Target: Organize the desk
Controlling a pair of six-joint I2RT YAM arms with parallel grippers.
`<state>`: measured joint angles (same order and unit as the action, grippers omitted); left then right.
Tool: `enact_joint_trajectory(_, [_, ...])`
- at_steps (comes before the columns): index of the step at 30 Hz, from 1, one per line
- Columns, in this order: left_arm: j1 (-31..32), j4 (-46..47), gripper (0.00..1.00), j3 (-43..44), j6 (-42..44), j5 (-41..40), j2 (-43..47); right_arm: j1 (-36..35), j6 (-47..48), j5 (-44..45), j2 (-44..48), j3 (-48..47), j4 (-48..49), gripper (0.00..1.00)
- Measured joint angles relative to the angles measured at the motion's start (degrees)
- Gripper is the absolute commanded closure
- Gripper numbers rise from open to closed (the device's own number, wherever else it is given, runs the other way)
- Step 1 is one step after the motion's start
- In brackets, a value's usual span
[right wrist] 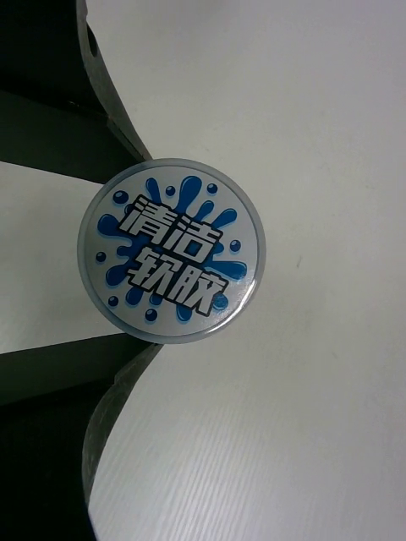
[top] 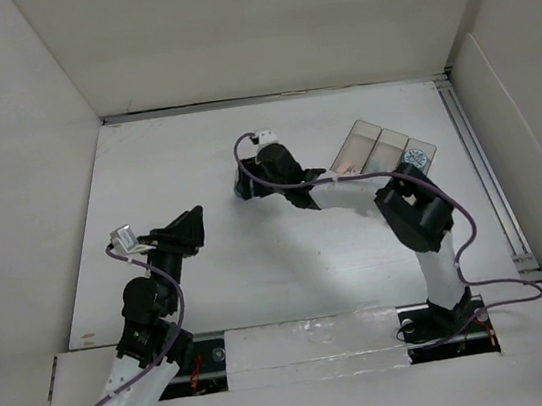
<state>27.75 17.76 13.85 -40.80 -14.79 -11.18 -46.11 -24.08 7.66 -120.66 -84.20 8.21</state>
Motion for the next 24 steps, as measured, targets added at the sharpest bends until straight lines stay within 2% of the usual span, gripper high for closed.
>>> enact_joint_trajectory(3, [0.0,0.5,0.51,0.0,0.0,0.6,-1.2,3.1,-1.2,-0.6,10.8,9.6,2.0,0.61])
enact_joint_trajectory(7, [0.0,3.2,0.51,0.0,0.5,3.4,-4.9,9.3,-1.8,2.9,29.9,21.8,2.3,0.62])
enact_joint_trajectory(15, [0.0,7.2,0.51,1.6,1.4,13.3,-23.6,25.8,-8.4,17.1,61.8,40.7,-5.8,0.60])
enact_joint_trajectory(19, [0.0,8.5,0.51,1.6,1.4,15.7,-25.8,33.4,-11.5,18.4,68.0,48.1,-11.3,0.60])
enact_joint_trajectory(24, [0.0,10.1,0.51,1.6,1.6,16.3,-25.6,38.2,-14.6,16.4,67.6,51.3,-15.9,0.60])
